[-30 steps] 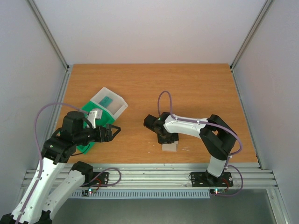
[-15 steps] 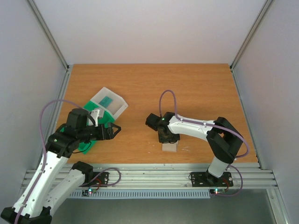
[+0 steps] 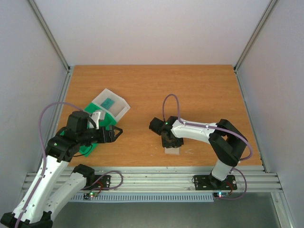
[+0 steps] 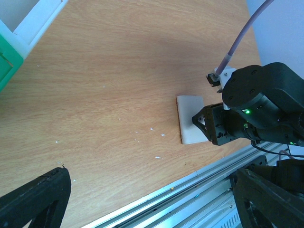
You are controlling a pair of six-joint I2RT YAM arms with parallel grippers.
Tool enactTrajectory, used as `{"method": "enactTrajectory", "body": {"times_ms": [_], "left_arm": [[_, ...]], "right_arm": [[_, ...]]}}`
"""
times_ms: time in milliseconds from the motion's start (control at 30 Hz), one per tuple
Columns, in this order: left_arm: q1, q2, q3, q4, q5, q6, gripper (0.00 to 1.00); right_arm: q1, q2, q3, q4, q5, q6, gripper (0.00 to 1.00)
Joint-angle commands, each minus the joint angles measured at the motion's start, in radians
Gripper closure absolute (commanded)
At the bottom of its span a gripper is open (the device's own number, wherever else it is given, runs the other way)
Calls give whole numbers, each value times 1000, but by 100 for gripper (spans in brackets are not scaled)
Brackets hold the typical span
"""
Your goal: Take the credit cards out of the card holder
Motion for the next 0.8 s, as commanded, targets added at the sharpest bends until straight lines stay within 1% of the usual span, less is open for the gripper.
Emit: {"method": "enactTrajectory", "body": {"times_ms": [0,167,333,500,767], "left_arm": [[-4,-10,20,15,-5,-3,6],[-4,-15,20,13,-8,-3,6],[-4,-15,23,10,-8,-3,6],[-4,-17,26,5,-14,0,6],[-4,-11,26,2,-16,0,7]], "right_arm": [[7,45,-4,9,15,12,71],[7,47,-3,-5,29,20,81],[7,41,-6,-4,34,21,93],[6,29,-5,1,39,12,98],[11,-40,-8,52,29,-31,99]]}}
